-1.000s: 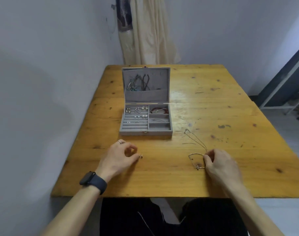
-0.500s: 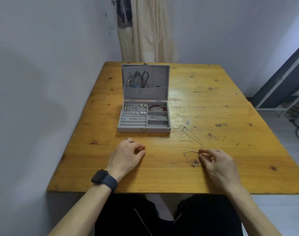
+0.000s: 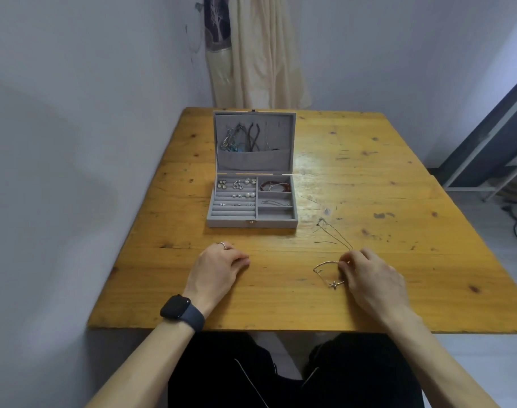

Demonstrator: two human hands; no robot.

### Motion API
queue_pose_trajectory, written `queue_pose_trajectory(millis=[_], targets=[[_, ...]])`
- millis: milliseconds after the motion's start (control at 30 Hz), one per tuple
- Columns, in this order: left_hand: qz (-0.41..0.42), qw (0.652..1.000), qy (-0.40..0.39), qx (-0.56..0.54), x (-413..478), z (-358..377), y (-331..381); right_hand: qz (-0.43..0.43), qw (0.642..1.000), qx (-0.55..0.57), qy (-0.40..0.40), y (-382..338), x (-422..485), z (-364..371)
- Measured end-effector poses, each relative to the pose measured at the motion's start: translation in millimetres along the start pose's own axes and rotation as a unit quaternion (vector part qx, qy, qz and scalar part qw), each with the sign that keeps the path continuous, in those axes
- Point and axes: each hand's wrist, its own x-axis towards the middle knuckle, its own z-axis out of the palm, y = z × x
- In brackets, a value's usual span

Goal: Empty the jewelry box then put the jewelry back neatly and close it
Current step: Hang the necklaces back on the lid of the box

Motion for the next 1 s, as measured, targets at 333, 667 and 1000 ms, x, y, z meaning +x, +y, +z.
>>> queue_pose_trajectory(millis=[333, 667, 1000], targets=[[0.046, 0.998, 0.035, -0.005, -0.3, 22.9, 5.0, 0.024, 1.000, 0.008, -0.007, 5.7, 2.3, 2.8], [0.083, 0.989, -0.035, -0.114, 70.5, 50.9, 99.1, 0.042, 0.985, 0.155, 0.063, 51.0, 51.7, -31.6], [0.080, 0.981, -0.060, -0.165, 230.9, 77.6, 183.9, 0.072, 0.968, 0.162, 0.180, 110.9, 189.1, -110.8]])
